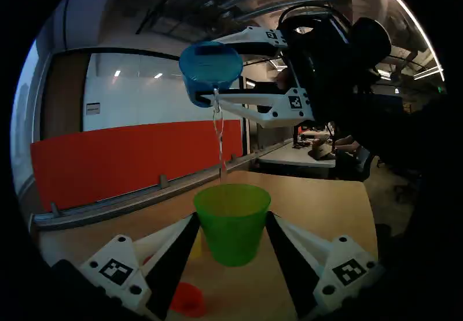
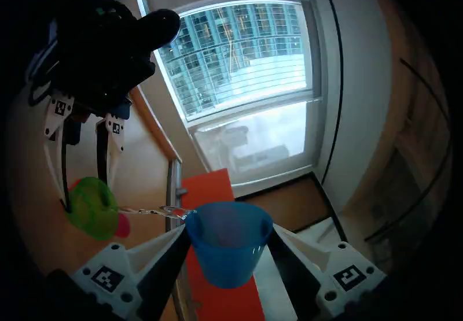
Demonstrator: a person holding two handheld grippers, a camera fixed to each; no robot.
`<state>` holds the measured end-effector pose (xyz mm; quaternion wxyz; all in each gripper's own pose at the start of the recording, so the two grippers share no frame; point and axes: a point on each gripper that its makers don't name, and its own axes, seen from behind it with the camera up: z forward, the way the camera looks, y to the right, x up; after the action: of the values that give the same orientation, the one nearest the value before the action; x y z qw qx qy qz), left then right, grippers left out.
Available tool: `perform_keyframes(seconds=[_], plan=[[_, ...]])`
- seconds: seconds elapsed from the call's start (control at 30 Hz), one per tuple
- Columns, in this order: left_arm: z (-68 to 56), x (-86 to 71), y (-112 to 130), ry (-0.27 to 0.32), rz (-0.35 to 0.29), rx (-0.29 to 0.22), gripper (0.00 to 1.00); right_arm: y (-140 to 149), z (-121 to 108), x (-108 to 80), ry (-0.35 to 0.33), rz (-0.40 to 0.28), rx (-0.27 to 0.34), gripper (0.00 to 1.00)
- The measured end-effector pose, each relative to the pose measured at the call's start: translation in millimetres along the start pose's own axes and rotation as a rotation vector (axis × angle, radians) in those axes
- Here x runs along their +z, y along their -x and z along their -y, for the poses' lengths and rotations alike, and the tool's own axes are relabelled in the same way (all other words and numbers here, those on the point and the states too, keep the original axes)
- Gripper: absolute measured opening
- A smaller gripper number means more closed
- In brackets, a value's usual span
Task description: Pour water
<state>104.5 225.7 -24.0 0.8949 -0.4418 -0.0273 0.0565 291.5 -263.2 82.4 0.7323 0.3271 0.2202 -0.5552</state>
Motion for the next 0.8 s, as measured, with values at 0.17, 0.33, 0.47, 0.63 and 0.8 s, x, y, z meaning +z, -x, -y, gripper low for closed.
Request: perform_keyframes(seconds=[0.17,0.33,0.47,0.63,0.8], plan=[[-0.2,-1.3,1.0,0.0,0.001,0.001,0.82,-1.4,-0.6,1.5,0.002,0.001,-0.017,0.9],[-0.1,-1.4,0.5,0.0,0.0,0.001,0.82,-2.5,-0.8,2.8,0.004,0.001,-0.036,0.9],[0.5,-1.6,-0.3,-0.002,-0.001,0.002,0.82,-4.6,-2.1,3.8,0.007,0.0,-0.049,0.9],[0.2,-1.5,-0.6,-0.002,-0.002,0.0,0.82,-7.3,-5.1,4.7,0.012,-0.003,-0.067,0.9],[0.0,-2.0,-1.0,-0.004,-0.006,-0.003,0.82,-9.1,-6.8,5.3,0.014,-0.002,-0.088,0.9]])
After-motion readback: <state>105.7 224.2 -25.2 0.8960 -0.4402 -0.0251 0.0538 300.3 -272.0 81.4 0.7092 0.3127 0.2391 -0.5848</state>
